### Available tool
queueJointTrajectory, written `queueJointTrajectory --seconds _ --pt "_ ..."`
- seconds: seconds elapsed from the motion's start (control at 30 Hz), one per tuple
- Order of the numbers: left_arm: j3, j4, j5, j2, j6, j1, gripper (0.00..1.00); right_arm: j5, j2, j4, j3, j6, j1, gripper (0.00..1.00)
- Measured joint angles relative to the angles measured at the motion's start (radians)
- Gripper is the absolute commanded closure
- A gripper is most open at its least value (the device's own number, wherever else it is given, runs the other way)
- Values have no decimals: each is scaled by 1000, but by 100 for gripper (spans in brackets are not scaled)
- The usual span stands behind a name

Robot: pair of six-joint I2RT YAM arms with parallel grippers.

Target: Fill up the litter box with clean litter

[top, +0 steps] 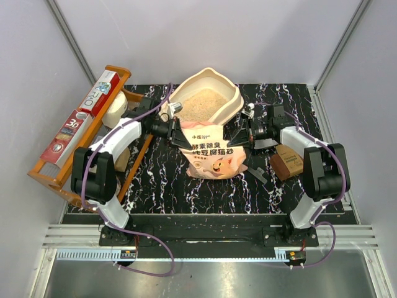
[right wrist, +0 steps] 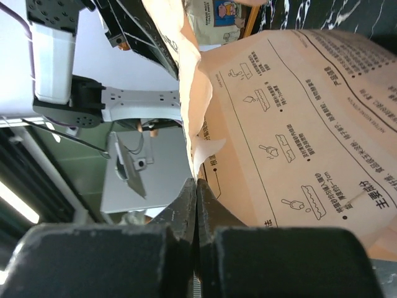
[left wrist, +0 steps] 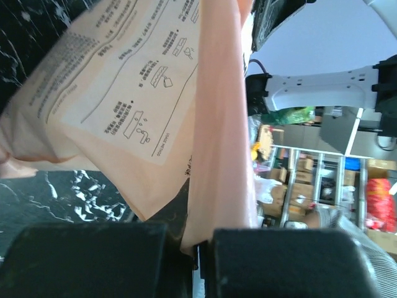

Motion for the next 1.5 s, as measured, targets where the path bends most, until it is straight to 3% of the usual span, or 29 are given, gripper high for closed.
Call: queueJointTrajectory --seconds 0.17,0.37,0.5,0.63,0.8,0.9,1.03,1.17,1.27,1.4,1.5 --pt "-81 80 79 15 -144 6 100 0 0 -32 -23 68 -5 100" --pt "-225 338 192 50 -494 10 96 -14 5 -39 -52 134 -17 100" --pt "-251 453 224 56 -652 15 75 -22 20 -37 -55 193 -27 100" --pt "-228 478 227 56 -675 31 65 -24 40 -37 -54 269 -50 100" --pt "-47 217 144 56 -382 38 57 -22 47 -37 -50 339 -55 100" --pt "55 79 23 36 -156 38 55 -22 53 -36 -45 360 -55 100" --pt "62 -18 -196 -62 34 37 52 -22 56 -37 -45 375 -51 100" --pt "5 -2 -388 -199 146 36 49 -23 58 -38 -45 375 -51 100" --pt "-64 90 -444 -324 263 20 42 -23 58 -38 -44 375 -51 100" --pt "-96 210 -445 -429 531 -114 40 -23 59 -47 -44 373 -50 100" --pt "-49 209 -407 -400 722 -227 39 -23 59 -56 -44 370 -50 100"
